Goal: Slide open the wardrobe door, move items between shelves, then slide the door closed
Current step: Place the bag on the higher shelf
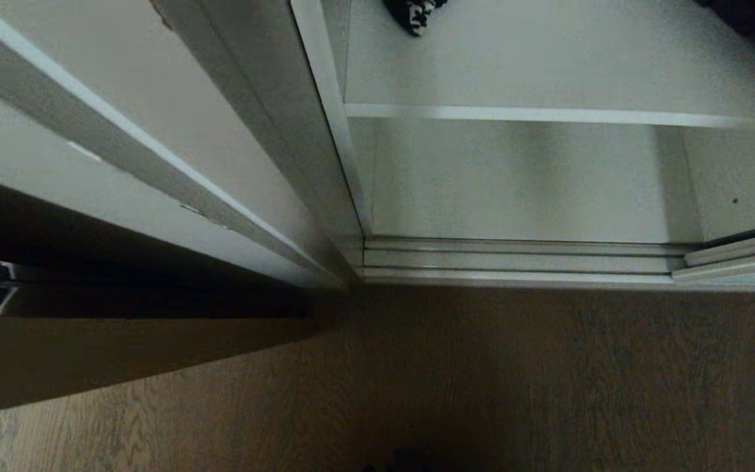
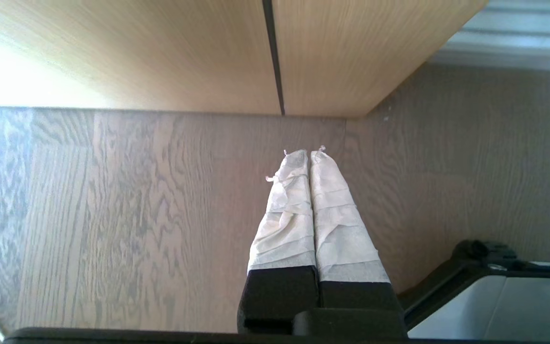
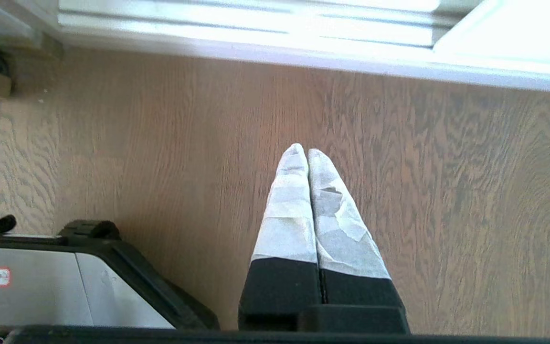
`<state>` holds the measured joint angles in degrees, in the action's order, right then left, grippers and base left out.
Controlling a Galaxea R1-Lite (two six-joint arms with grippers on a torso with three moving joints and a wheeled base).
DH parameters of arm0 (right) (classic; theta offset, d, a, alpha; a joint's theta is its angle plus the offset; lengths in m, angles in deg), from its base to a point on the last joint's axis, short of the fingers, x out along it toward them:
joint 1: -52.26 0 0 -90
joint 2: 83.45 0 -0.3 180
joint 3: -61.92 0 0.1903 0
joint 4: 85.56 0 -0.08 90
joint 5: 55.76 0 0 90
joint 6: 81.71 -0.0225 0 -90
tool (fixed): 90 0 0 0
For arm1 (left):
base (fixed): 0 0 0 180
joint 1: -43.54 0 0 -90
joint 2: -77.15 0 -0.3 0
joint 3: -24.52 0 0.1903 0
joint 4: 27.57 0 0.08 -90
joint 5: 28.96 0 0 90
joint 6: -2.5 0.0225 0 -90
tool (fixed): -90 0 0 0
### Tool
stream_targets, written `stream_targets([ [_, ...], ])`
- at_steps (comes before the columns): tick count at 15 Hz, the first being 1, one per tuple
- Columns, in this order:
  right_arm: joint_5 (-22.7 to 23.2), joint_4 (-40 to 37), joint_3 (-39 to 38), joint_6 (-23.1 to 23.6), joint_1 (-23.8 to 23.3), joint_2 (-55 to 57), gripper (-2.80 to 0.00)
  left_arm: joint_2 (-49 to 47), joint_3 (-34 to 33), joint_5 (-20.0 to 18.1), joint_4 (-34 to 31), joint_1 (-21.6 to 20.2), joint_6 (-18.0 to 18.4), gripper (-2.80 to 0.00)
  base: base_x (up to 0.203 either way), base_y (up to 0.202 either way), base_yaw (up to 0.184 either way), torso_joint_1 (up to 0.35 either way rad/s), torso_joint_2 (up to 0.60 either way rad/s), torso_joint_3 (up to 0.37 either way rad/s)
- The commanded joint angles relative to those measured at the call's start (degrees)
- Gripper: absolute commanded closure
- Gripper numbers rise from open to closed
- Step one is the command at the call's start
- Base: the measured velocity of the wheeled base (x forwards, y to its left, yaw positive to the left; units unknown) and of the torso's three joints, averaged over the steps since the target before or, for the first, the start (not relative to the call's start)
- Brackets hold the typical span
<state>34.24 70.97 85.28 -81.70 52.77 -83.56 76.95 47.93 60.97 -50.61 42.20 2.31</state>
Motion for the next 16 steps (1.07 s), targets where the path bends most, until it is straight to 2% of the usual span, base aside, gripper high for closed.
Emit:
stream_targets([
  [1, 0.00, 0.01, -0.03, 0.08, 0.02, -0.07, 0.00, 0.03, 0.04, -0.01, 0.02, 0.02, 0.01, 0.00, 0.000, 0.000, 0.000, -0.002, 0.01, 0.200],
  [16, 0.00, 0.01, 0.00, 0.05, 0.02, -0.08, 0.00, 0.03, 0.04, -0.01, 0.02, 0.02, 0.00, 0.00, 0.000, 0.000, 0.000, 0.002, 0.00, 0.203],
])
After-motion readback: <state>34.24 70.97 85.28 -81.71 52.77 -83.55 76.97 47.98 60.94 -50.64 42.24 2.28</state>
